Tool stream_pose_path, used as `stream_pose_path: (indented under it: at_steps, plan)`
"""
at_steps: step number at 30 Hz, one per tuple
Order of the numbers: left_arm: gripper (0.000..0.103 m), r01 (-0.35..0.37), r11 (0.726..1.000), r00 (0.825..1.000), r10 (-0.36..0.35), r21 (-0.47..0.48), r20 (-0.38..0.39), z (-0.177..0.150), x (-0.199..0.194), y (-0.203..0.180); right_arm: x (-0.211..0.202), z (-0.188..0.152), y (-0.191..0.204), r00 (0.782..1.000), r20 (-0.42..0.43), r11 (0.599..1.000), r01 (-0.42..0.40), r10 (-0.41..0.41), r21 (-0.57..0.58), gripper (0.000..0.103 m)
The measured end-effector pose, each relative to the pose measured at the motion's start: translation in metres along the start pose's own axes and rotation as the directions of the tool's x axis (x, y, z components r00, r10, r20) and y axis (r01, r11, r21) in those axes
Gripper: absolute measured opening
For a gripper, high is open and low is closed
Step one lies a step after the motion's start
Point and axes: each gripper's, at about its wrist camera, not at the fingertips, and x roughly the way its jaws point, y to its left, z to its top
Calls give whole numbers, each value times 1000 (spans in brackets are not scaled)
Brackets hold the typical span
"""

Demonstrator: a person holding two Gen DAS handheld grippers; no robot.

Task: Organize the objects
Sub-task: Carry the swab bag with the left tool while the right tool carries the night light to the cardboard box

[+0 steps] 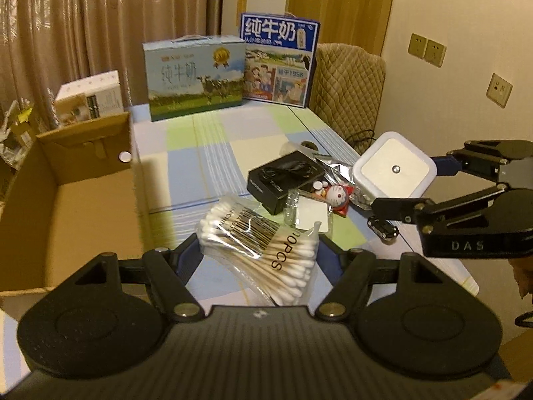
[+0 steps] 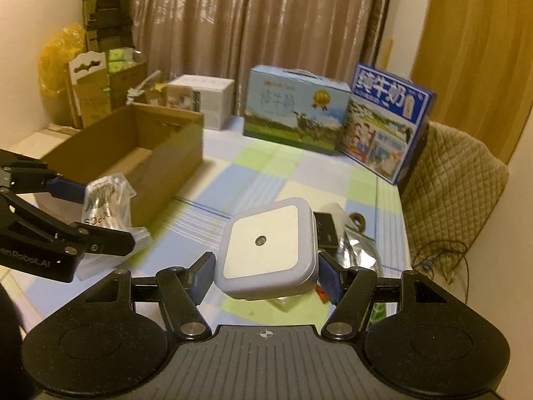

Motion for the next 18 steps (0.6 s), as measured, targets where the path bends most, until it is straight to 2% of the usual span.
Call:
stream_pose_path:
  at_steps: [10, 18]
  plan:
    - [69, -38, 999, 999, 39, -19, 28, 2, -37, 33, -1, 26, 47, 998, 35, 997, -57, 59, -54, 62]
    - [69, -128, 991, 991, 129, -40, 22, 8, -54, 94, 25, 59, 91, 985, 47, 984, -163, 167, -73, 62]
